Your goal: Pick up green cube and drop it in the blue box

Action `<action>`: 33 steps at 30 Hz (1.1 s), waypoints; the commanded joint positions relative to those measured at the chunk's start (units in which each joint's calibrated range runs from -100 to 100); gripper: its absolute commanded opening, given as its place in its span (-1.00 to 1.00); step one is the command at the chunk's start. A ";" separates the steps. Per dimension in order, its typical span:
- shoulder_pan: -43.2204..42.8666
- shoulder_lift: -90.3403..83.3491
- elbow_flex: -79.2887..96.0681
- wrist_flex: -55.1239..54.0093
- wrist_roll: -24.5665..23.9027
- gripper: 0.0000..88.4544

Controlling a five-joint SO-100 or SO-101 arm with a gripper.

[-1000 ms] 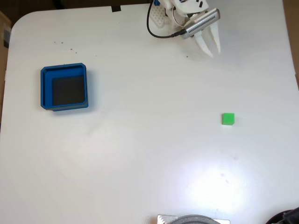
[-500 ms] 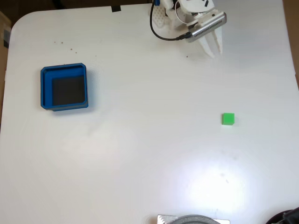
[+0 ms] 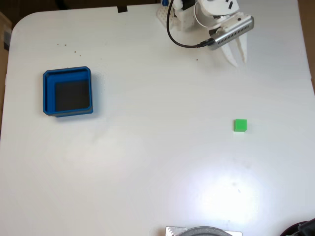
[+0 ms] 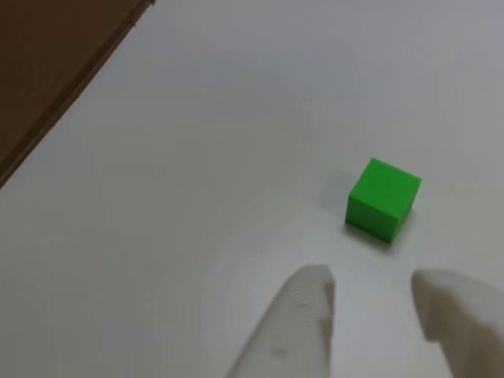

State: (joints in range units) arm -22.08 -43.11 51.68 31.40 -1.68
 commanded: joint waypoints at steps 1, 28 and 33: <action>-0.21 5.32 -10.39 -1.44 -0.20 -0.92; 0.02 32.32 -40.19 10.06 -11.97 -0.92; 0.09 33.33 -41.53 14.95 -14.99 -0.92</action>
State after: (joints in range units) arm -22.08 -9.77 14.54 43.73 -15.16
